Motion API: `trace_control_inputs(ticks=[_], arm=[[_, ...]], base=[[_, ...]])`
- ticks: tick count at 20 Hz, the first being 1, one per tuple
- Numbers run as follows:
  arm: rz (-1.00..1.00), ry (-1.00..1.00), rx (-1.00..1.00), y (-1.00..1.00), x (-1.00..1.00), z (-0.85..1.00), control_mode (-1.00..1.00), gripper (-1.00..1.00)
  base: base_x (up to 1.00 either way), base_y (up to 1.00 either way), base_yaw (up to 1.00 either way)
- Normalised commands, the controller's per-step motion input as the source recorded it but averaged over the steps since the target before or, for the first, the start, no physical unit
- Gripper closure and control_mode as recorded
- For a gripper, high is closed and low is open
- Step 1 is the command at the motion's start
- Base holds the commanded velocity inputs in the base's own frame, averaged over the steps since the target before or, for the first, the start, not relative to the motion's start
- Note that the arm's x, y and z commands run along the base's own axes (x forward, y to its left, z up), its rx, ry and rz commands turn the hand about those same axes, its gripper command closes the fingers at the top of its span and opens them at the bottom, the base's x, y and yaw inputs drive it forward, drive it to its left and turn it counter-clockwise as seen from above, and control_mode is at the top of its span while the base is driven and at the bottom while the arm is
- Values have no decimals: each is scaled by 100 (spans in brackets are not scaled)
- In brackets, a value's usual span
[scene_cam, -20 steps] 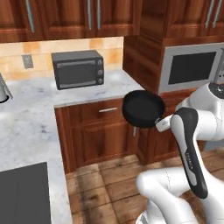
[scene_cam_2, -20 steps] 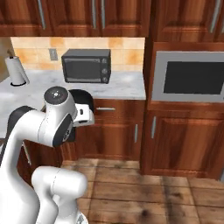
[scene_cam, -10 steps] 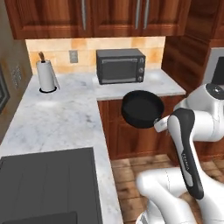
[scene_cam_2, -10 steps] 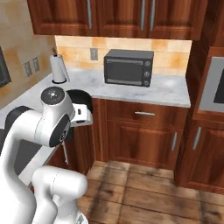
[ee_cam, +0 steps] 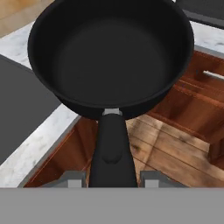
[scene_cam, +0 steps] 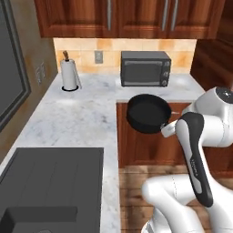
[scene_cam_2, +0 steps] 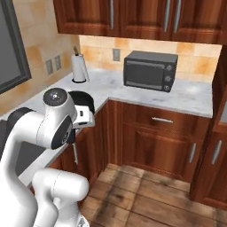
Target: Pick the mug and saucepan and place them in the sink. Then turn on the water.
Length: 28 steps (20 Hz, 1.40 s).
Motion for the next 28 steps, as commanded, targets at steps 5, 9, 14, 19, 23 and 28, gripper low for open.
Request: trace_control_inputs(ticks=[5, 9, 14, 19, 23, 28], arm=[[0, 0, 0, 0, 0, 0, 100, 100], [0, 0, 0, 0, 0, 0, 100, 100], [0, 0, 0, 0, 0, 0, 100, 100], [0, 0, 0, 0, 0, 0, 100, 100], [0, 0, 0, 0, 0, 0, 100, 100], [0, 0, 0, 0, 0, 0, 100, 100]], base=[[-51, 0, 40], [-64, 0, 34], [-69, 3, 29], [-57, 30, 26], [-48, 44, 26], [-45, 42, 26]])
